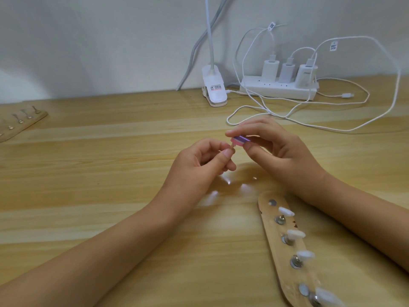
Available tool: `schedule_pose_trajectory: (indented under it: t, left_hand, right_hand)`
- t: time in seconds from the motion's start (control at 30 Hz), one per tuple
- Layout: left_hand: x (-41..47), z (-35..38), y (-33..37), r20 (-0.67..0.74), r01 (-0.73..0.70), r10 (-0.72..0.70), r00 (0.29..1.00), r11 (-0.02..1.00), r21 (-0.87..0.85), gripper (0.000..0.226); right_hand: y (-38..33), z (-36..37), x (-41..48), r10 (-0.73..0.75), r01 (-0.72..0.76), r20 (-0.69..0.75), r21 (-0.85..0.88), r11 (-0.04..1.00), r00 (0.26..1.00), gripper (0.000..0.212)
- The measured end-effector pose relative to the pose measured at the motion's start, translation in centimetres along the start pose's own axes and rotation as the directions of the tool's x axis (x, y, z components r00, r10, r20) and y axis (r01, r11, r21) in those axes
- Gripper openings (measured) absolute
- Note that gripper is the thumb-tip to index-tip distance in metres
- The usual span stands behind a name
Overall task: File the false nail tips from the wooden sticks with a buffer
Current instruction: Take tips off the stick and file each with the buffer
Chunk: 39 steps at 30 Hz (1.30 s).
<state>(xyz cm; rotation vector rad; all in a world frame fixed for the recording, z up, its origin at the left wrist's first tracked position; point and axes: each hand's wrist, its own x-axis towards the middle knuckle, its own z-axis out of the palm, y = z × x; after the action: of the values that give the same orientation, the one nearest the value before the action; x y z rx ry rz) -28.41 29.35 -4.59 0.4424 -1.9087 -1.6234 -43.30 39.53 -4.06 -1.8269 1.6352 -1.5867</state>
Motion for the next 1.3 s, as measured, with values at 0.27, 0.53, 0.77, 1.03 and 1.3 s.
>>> schedule_pose_trajectory:
  t: [0.27,0.53,0.77,1.03,1.3]
  left_hand:
    - [-0.1,-0.1,-0.1,0.015,0.018,-0.019,1.000,0.999,0.029,0.008]
    - [-0.3,0.0,0.2,0.033,-0.009,0.008,0.999,1.000,0.016,0.009]
    - [-0.4,0.0,0.6,0.013,-0.024,0.025,1.000,0.998,-0.058,0.009]
    - [-4.3,2.5,3.3,0.212,-0.326,0.320,0.923,0.945,-0.005,0.016]
    - [-2.9,2.5,1.4,0.164,-0.140,0.091,0.982,0.938,0.318,0.009]
  right_hand:
    - [-0.2,0.0,-0.1,0.004,-0.004,0.015,0.006,1.000,1.000,0.031]
    - [-0.2,-0.5,-0.1,0.032,-0.034,-0.030,-0.059,0.998,0.999,0.025]
    - [0.1,-0.4,0.3,0.176,-0.186,-0.071,-0.199,0.962,0.982,0.023]
    - [0.4,-0.7,0.4,0.273,-0.285,-0.135,-0.082,0.955,0.953,0.018]
    - [0.2,-0.6,0.6,0.305,-0.315,-0.112,-0.076,0.946,0.946,0.017]
